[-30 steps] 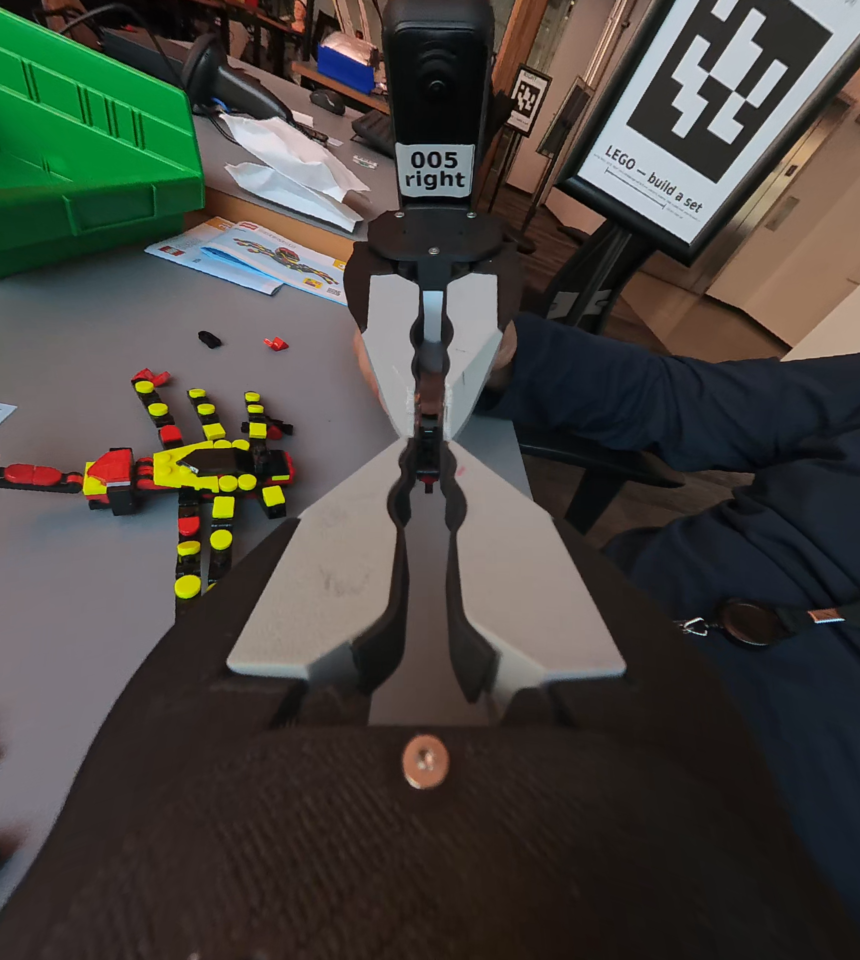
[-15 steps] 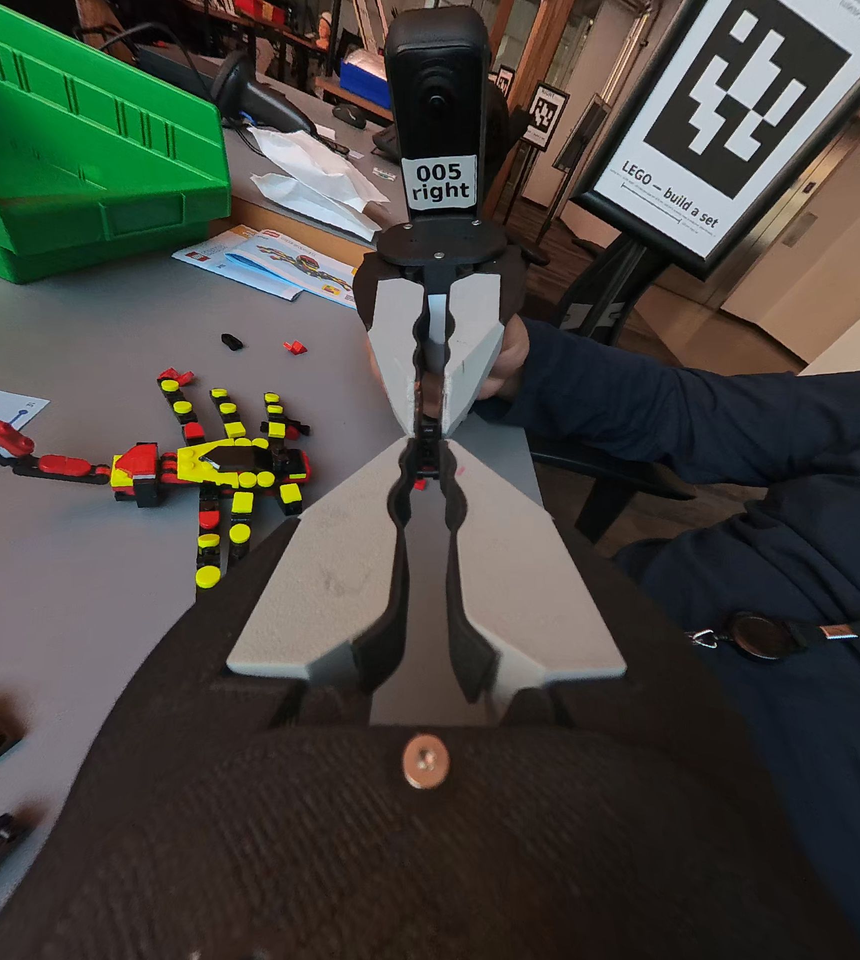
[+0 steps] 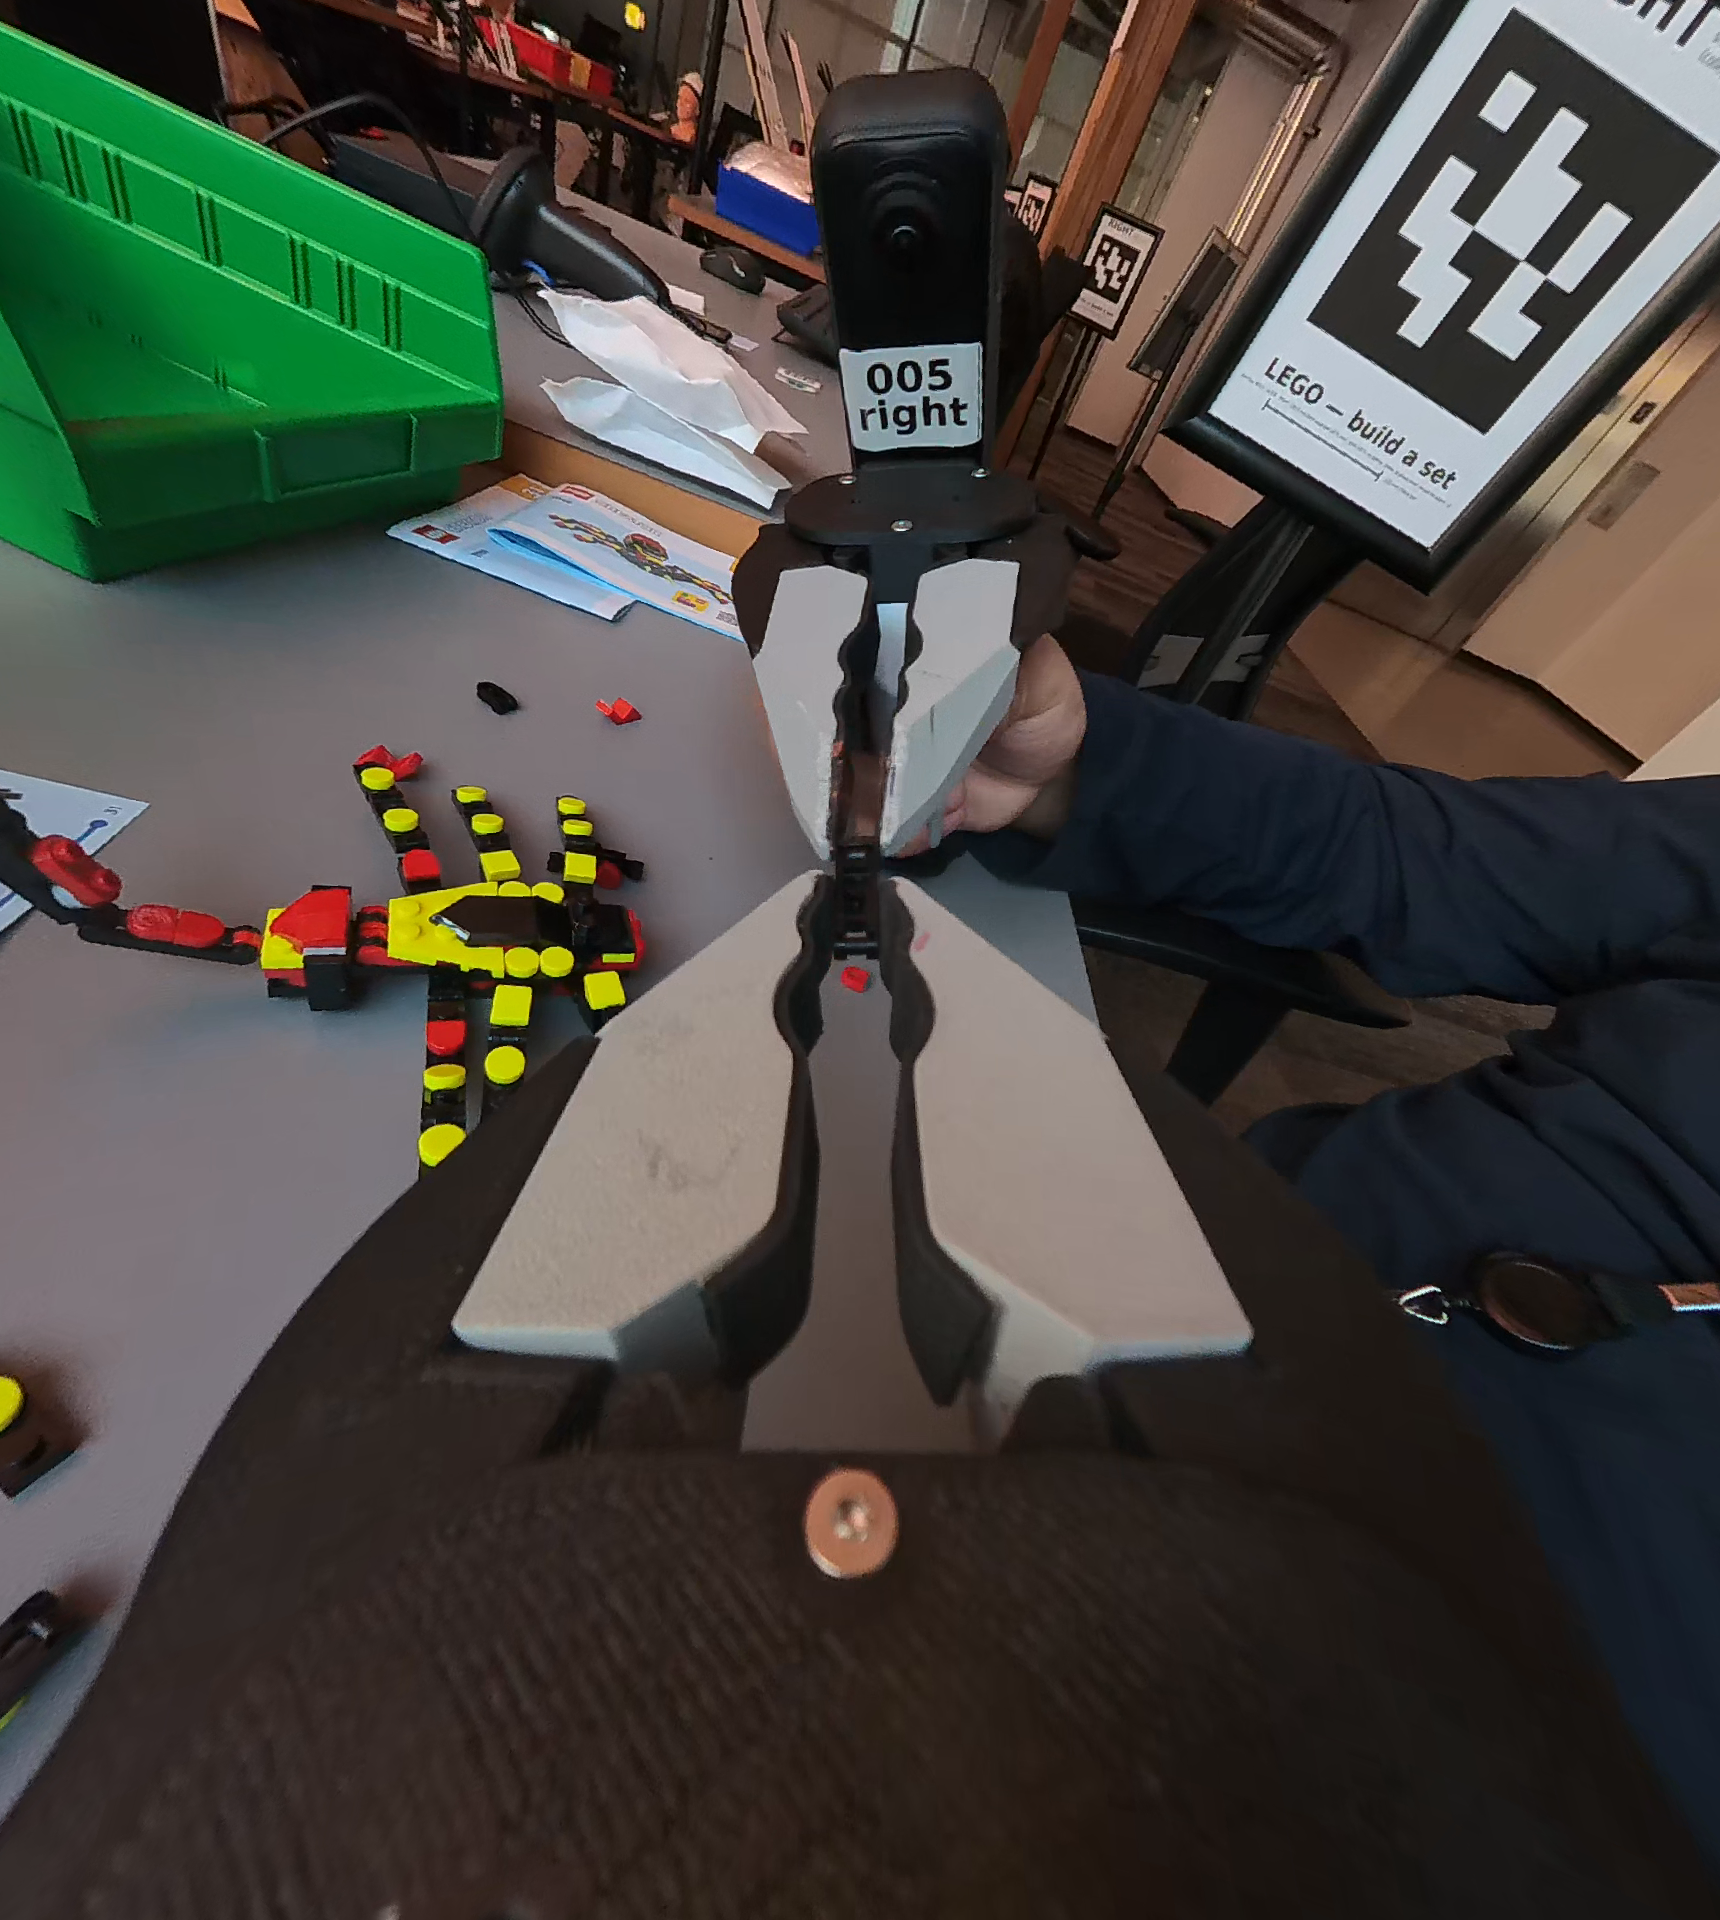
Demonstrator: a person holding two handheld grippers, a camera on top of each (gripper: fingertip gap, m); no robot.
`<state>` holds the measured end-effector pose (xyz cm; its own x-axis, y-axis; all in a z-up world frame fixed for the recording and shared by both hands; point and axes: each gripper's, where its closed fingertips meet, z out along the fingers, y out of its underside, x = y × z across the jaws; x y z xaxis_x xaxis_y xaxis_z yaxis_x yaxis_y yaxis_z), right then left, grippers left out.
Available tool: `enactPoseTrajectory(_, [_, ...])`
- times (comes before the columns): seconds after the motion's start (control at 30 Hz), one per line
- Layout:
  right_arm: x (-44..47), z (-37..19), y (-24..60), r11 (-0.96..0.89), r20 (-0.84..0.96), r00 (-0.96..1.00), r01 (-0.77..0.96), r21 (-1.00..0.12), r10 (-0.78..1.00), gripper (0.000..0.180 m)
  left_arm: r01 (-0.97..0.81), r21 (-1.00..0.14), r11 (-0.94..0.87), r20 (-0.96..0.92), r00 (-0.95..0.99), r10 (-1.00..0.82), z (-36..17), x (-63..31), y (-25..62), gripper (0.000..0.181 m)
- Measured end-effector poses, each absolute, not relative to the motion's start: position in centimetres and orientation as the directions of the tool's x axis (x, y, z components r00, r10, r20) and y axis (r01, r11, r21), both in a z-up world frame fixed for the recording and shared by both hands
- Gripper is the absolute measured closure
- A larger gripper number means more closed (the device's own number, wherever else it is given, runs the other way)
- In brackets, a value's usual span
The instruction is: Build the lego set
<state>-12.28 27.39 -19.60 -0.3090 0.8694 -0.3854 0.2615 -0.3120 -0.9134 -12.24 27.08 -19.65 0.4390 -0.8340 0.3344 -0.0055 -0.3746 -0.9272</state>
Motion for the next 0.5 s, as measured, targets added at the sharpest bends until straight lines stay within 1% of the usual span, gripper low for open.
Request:
enactPoseTrajectory(0.3, [-12.45, -18.74, 27.85, -0.416, -0.464, -0.313, 0.212, -0.884, 0.829, 0.176, 0.029, -0.927, -0.373, 0.346, 0.442, -0.828, -19.26, -12.35, 27.27, 0.175])
enactPoseTrajectory(0.43, [-12.42, -18.8, 27.7, -0.413, -0.462, -0.32, 0.212, -0.886, 0.827, 0.176, 0.045, -0.922, -0.383, 0.365, 0.425, -0.828, -19.19, -12.34, 27.21, 0.176])
enactPoseTrajectory(0.5, [-12.39, -18.92, 27.46, -0.389, -0.442, -0.323, 0.218, -0.895, 0.836, 0.176, 0.066, -0.907, -0.416, 0.407, 0.392, -0.825, -19.14, -12.34, 27.1, 0.176])
